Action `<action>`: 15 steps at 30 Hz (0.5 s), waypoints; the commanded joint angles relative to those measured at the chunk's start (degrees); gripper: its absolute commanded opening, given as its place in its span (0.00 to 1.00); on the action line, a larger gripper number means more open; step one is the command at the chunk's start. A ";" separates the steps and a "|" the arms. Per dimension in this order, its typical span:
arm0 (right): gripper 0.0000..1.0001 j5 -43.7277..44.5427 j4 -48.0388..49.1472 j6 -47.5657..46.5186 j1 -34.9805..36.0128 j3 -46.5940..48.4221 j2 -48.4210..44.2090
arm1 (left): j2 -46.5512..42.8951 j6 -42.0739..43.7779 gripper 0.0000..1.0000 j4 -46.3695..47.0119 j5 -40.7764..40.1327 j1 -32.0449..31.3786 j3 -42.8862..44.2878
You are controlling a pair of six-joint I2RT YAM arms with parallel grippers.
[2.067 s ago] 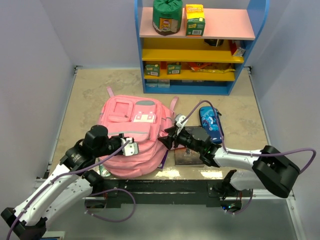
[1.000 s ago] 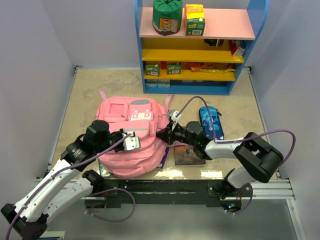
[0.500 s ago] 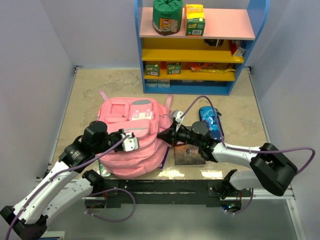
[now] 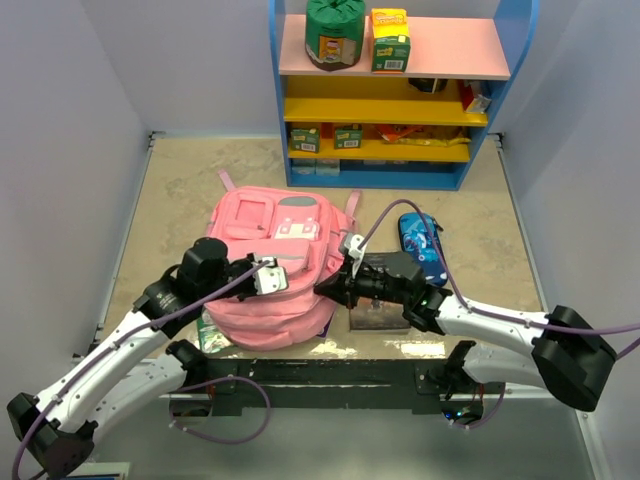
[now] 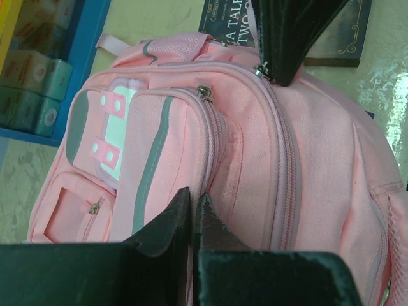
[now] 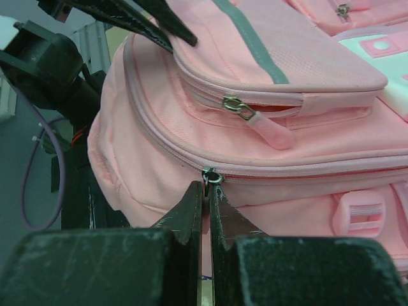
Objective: Pack the student bag
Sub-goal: Unzip the student bag at the center of the board.
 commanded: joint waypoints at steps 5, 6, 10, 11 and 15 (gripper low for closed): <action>0.00 3.67 -7.50 -1.41 8.71 9.58 2.42 | 2.94 -7.91 0.00 14.33 -9.68 -2.16 -0.31; 0.00 4.47 -8.73 -1.50 9.67 10.46 3.03 | 3.39 -8.62 0.00 14.86 -10.38 -2.33 -0.22; 0.00 9.75 -9.62 -0.80 16.25 15.55 6.11 | 4.71 -13.35 0.00 18.90 -14.59 -2.78 0.04; 0.00 10.54 -9.45 -0.54 17.32 16.44 7.94 | 5.14 -14.24 0.00 19.43 -15.13 -2.78 -0.04; 0.00 18.70 -8.75 -0.62 22.68 19.78 11.90 | 5.76 -19.95 0.00 21.28 -18.29 -2.78 0.57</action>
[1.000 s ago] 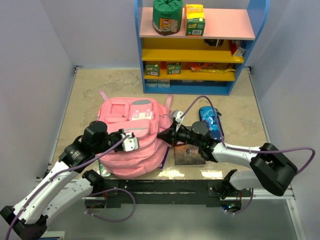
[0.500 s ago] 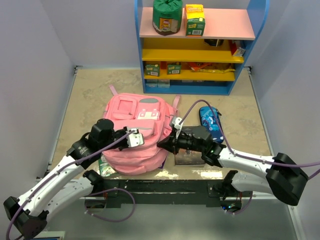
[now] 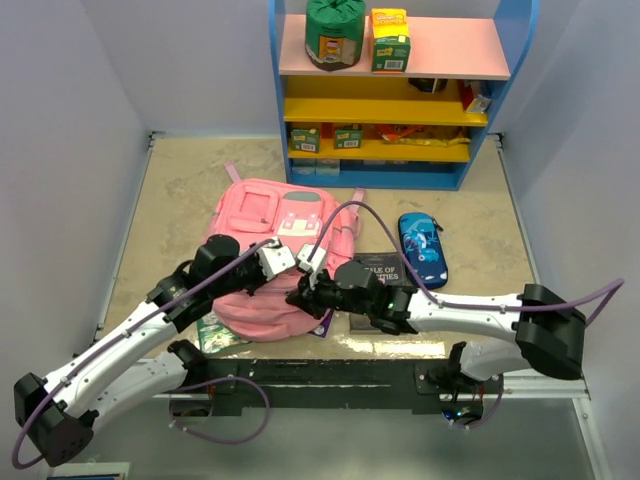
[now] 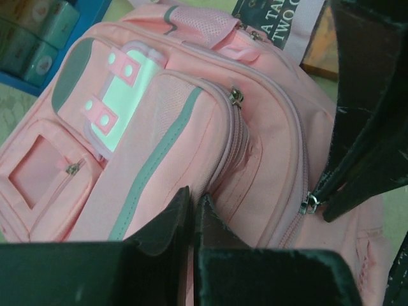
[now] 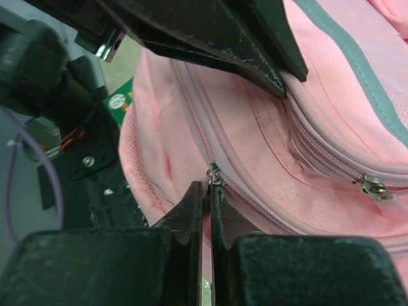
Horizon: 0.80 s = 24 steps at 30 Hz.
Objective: Pack the student bag
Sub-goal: Unzip the student bag at the center of the board.
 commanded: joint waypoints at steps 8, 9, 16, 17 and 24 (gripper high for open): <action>0.00 29.31 9.67 3.96 13.17 4.81 2.53 | 2.12 -19.03 0.00 12.71 -11.67 1.58 7.61; 0.00 32.06 9.50 4.31 13.35 4.55 1.91 | 2.12 -19.39 0.00 12.01 -10.80 2.10 9.36; 0.00 41.14 18.45 1.42 11.42 -2.57 -3.55 | 0.55 -24.83 0.00 2.78 8.33 7.11 12.63; 0.00 41.05 18.55 0.98 10.89 -2.40 -2.59 | -0.16 -24.93 0.00 2.34 10.20 7.55 12.72; 0.00 33.50 16.80 -0.16 2.20 0.15 4.17 | -2.97 -30.64 0.00 -0.48 19.97 12.04 12.56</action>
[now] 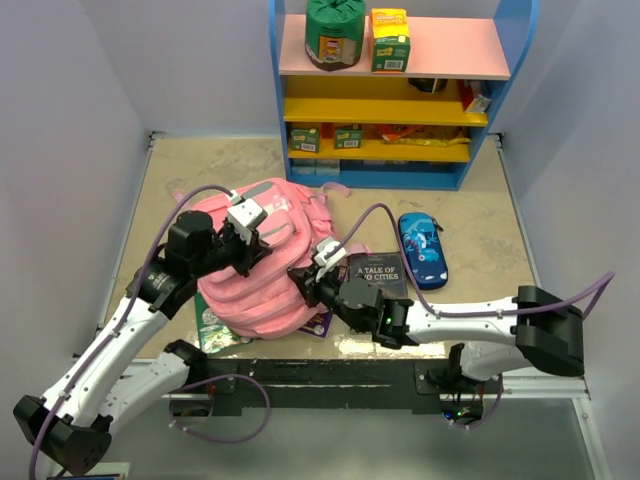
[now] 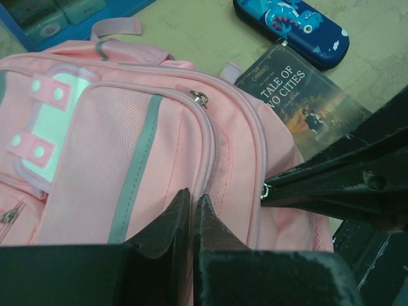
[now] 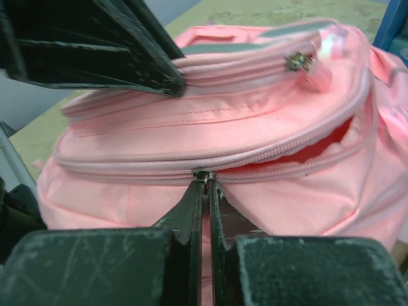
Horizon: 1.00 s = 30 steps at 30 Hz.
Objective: Pack the student bag
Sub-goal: Unzip the student bag at the center of the board.
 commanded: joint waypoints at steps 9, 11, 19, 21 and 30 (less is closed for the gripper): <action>0.00 0.35 -6.64 -4.93 -5.40 8.01 7.64 | 2.51 -8.16 0.00 12.48 8.14 0.91 -3.34; 0.00 -0.10 -5.77 -4.75 -4.26 6.26 5.98 | 4.79 -8.07 0.00 15.38 4.63 0.91 -3.16; 0.00 -3.87 -7.60 -1.85 1.72 7.29 6.67 | 8.06 -11.14 0.00 22.41 -3.73 0.91 -2.98; 0.00 -4.58 -8.13 -1.67 3.73 8.27 7.90 | 8.41 -11.76 0.00 22.42 -5.39 0.91 -2.99; 0.02 -14.41 -8.13 -1.41 8.40 13.46 13.35 | 7.71 -11.32 0.00 23.82 -6.98 1.09 -4.57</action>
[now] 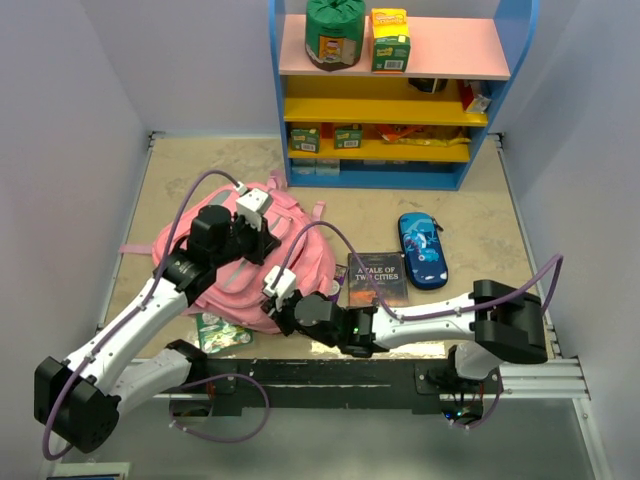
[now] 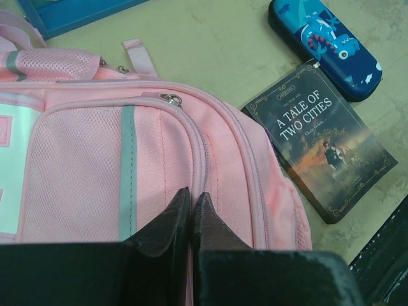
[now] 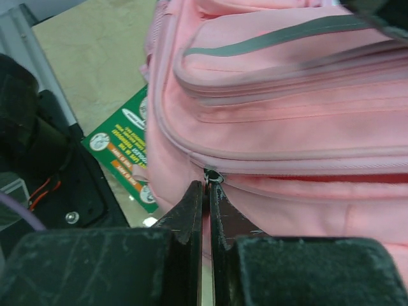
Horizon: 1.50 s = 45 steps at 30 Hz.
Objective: Pack the student bag
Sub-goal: Unzip the student bag at the center of the board, then pick up the stationery from the center of the board.
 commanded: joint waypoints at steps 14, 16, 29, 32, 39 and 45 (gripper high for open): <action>0.99 6.44 -10.40 8.89 -6.80 5.30 -8.57 | -4.66 6.24 0.00 8.62 -0.49 0.02 -1.56; 0.99 7.93 -13.40 12.40 -10.77 4.42 -11.05 | -5.18 8.52 0.00 8.01 -0.14 0.02 -1.56; 0.99 9.25 -39.61 31.40 -59.37 1.43 -9.48 | -6.86 16.09 0.00 3.88 0.92 -0.07 -1.47; 0.99 7.94 -39.26 32.63 -64.99 -0.94 -9.74 | -7.03 16.26 0.00 3.52 1.53 -0.07 -1.82; 0.99 -3.74 -34.87 30.71 -77.75 -5.42 -9.48 | -7.03 16.09 0.00 3.96 3.11 -0.07 -1.30; 0.99 -14.90 -30.83 28.42 -78.47 -8.58 -7.55 | -7.12 16.00 0.00 4.14 3.90 -0.07 -1.47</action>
